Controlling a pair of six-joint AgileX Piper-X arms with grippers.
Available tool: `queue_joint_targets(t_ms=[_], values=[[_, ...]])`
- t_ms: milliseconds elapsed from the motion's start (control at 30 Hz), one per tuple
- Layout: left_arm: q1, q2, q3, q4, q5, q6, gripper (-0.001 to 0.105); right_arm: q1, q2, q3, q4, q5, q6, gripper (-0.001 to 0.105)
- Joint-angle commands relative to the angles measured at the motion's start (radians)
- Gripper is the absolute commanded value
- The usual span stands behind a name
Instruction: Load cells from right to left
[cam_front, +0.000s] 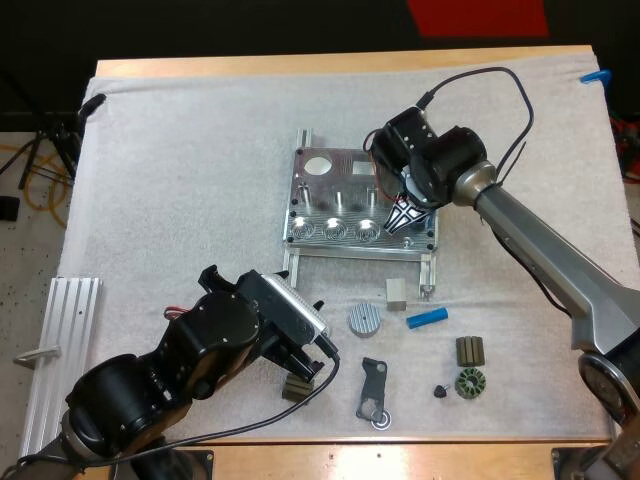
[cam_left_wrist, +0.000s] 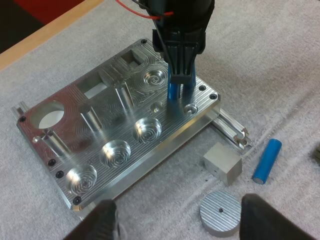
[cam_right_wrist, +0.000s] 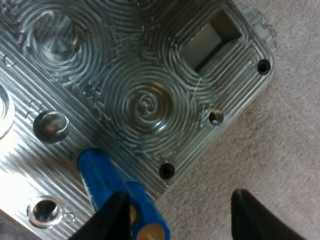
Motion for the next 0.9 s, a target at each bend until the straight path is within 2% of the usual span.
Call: queue_joint_targets(t_ms=[0,100,867], values=[[0.001,-0.008,-0.002,-0.017,0.0,-0.002,0.052,-0.002,-0.003,-0.002,-0.005,-0.021,0.003,0.045],[0.001,-0.008,-0.002,-0.017,0.0,-0.002,0.052,-0.002,-0.003,-0.002,-0.007,-0.057,0.022,0.045],[0.001,-0.008,-0.002,-0.017,0.0,-0.002,0.052,0.012,0.031,0.01,-0.034,-0.041,0.026,0.045]])
